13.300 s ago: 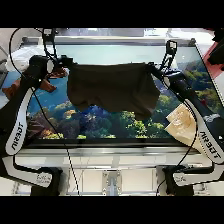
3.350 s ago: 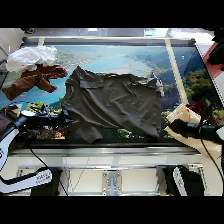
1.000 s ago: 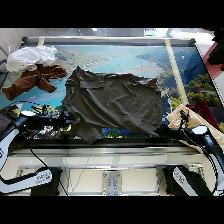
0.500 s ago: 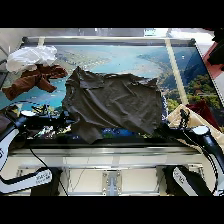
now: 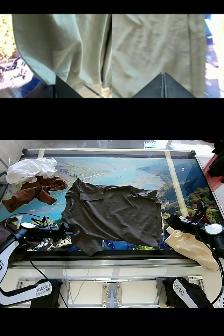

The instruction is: Fold the shirts.

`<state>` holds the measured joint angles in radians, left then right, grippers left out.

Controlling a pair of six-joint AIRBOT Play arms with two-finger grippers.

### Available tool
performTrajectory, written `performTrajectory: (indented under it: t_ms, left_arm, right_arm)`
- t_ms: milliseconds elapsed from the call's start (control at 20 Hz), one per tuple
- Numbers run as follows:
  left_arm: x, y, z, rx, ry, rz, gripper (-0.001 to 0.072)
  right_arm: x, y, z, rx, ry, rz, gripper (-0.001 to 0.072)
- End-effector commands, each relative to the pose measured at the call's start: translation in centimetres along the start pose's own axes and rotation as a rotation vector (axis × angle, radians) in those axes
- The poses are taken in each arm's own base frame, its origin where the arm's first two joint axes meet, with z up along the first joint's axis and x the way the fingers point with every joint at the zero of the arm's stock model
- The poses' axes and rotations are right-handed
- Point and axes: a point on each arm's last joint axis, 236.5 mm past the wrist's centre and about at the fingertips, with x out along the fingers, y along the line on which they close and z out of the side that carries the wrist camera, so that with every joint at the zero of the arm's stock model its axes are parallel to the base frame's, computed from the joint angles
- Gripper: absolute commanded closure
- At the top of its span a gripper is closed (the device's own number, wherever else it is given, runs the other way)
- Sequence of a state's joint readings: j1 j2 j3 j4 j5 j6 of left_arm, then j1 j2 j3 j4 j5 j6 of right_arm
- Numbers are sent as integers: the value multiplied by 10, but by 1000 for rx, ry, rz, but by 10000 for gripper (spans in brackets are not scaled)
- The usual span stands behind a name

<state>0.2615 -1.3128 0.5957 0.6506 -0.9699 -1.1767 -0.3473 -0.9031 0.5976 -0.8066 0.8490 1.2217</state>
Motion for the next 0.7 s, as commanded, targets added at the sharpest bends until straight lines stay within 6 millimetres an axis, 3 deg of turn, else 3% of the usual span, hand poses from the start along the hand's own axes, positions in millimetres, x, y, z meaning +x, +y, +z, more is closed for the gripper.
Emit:
performTrajectory:
  t_ms: [0, 50, 300, 650]
  left_arm:
    - [0, 1, 2, 4, -7, 3, 693]
    - [0, 1, 2, 8, -6, 3, 692]
    - [0, 0, 1, 7, -3, 1, 692]
    - [0, 0, 1, 7, -3, 1, 692]
  right_arm:
    - [-6, -39, -42, -75, 207, -157, 544]
    - [-5, -47, -57, -48, 258, -180, 436]
    - [13, -41, -109, 53, 410, -85, 411]
    - [17, -36, -120, 55, 431, -42, 411]
